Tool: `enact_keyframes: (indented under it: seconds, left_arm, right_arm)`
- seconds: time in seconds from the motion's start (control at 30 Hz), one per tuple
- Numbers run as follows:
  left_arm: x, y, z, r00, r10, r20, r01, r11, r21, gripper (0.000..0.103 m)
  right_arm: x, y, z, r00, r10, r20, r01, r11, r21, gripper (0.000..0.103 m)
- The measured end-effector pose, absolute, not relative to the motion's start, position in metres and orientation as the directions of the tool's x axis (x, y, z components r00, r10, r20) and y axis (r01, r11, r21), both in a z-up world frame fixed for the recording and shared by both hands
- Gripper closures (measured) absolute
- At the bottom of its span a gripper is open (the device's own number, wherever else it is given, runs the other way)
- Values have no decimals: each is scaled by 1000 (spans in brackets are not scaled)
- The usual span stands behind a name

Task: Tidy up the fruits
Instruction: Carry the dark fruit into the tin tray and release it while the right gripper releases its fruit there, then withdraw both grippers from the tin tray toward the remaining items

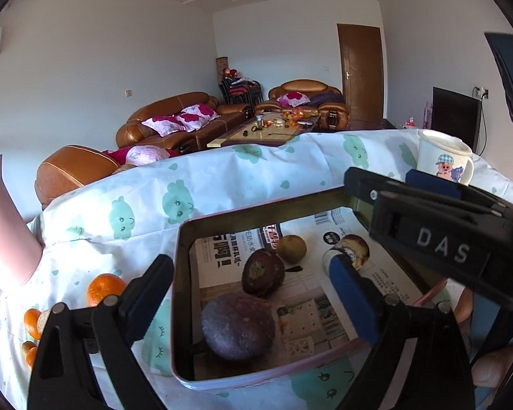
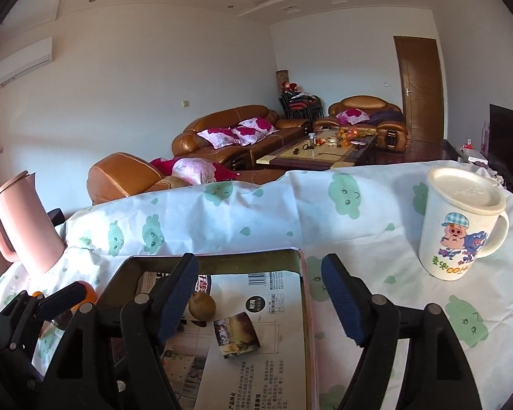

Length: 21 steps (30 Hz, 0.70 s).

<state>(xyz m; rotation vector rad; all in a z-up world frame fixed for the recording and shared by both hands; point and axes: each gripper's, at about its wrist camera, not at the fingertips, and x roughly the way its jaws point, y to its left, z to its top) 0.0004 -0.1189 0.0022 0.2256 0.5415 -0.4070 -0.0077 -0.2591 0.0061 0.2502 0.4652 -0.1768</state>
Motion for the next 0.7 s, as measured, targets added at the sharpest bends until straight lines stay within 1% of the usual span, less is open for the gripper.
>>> enact_keyframes:
  seconds: [0.07,0.2,0.47,0.7]
  left_arm:
    - [0,-113,3,788,-310,-532,418,904,91,3]
    - [-2,-102,4,799,-296,-524,398,913,92,3]
    - [2,-76,2,804,-264,-533,338,940,44,0]
    - [1,-59,0,819,-216,-532,305,949,83,0]
  right_arm:
    - [-9,-265,4,878,-109,-466,241,942,233,27]
    - [-11,-270,1,874,-115,-473,264,928,263,27]
    - [-23,-259,4,884,-172,-435,297,925,238,27]
    - [-34,-246,5,886,-181,-427,299,926,229,27]
